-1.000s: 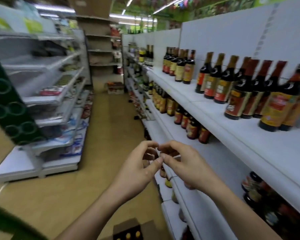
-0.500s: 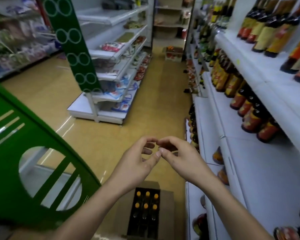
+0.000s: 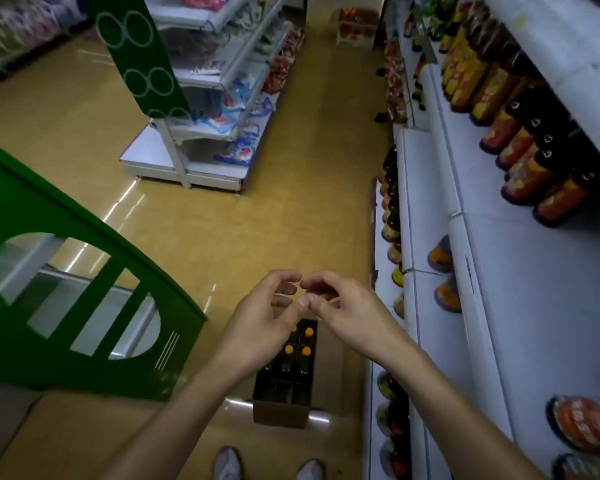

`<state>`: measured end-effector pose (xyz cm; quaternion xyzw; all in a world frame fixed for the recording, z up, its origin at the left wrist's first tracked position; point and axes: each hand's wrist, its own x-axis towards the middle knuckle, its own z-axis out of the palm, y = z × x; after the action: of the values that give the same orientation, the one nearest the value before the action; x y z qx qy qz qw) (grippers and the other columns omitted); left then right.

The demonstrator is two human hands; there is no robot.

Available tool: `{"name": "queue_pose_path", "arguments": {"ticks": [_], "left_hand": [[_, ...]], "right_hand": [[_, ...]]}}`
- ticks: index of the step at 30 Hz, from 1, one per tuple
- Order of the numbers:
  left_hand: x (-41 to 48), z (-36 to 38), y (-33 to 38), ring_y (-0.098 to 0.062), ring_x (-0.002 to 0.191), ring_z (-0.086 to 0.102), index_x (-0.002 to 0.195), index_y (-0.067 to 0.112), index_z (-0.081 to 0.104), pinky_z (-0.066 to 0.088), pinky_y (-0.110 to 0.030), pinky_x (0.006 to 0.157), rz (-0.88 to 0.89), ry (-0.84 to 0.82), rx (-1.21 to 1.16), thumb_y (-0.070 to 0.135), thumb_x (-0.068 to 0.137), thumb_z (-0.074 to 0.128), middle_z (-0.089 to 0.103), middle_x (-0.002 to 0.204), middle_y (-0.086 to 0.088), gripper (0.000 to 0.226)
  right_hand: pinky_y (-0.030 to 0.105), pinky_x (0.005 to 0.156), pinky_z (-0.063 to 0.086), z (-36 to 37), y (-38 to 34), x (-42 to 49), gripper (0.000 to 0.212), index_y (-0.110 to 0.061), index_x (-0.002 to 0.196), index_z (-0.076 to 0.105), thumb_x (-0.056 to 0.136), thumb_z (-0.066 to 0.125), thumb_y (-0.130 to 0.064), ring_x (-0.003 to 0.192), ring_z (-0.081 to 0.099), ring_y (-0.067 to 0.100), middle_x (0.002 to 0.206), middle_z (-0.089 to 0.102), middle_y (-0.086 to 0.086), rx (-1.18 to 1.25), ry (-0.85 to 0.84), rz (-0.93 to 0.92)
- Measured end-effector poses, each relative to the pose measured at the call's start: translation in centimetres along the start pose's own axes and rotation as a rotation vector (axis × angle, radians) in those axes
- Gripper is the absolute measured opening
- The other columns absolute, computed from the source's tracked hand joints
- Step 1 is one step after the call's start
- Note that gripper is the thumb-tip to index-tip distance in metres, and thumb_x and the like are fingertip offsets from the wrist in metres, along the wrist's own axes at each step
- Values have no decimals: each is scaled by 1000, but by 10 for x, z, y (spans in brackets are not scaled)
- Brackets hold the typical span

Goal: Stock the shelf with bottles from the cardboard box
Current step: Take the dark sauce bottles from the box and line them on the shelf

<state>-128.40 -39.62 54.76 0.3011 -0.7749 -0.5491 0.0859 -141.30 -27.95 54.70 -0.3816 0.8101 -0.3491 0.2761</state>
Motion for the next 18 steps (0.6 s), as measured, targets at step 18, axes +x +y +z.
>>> {"name": "queue_pose_path", "arguments": {"ticks": [18], "left_hand": [[39, 61, -285, 3, 103, 59, 130, 38, 52, 52, -19, 82, -122, -157, 68, 33, 97, 65, 58, 115, 20, 36]], "right_hand": [[15, 81, 51, 207, 189, 39, 27, -28, 128, 62, 102, 60, -32, 100, 60, -4, 107, 63, -16, 11, -63, 209]]}}
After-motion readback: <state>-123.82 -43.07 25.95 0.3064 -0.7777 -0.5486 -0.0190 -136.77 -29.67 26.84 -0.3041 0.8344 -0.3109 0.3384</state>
